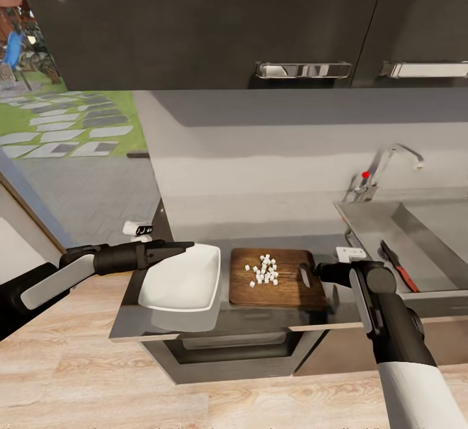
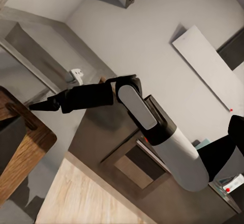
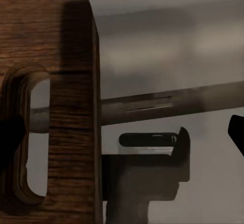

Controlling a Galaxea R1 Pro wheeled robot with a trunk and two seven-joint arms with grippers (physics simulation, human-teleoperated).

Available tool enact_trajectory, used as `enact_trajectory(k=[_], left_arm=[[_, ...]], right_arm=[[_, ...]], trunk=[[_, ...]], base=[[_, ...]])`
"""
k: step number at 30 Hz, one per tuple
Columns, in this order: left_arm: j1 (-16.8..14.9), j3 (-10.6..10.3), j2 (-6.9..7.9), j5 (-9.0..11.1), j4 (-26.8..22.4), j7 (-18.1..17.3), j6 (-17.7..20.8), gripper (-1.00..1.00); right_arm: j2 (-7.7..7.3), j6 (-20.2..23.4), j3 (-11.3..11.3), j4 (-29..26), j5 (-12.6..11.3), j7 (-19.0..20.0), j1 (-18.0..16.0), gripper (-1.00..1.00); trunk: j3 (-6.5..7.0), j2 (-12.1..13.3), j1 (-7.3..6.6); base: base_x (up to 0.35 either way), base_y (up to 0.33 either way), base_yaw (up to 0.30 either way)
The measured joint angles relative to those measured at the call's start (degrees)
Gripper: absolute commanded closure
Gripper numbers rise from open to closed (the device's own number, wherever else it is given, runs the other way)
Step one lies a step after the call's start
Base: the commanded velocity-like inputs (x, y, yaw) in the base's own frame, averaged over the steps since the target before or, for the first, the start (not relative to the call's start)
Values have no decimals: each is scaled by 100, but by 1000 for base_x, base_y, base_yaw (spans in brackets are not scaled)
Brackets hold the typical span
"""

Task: In the kitchen, take the Vidalia onion out of the sink, dice it on the chopping board with the paring knife, put the diced onion into the bowl on the countertop, then place both the paring knife and the chopping board into the sink.

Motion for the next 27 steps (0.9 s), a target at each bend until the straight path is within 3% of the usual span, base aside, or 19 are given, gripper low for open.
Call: enact_trajectory(k=[16,27], left_arm=[[0,4,6,0,0,-1,18,-100],[1,4,16,9,0,-3,22,-100]], right_arm=[[-5,-10,0,8,-4,-14,0,-100],[-3,-253,2,413,56,-61,-7,-100]], trunk=[[-143,0,0],[-168,-4,-3]], base=[[0,0,0],[0,0,0]])
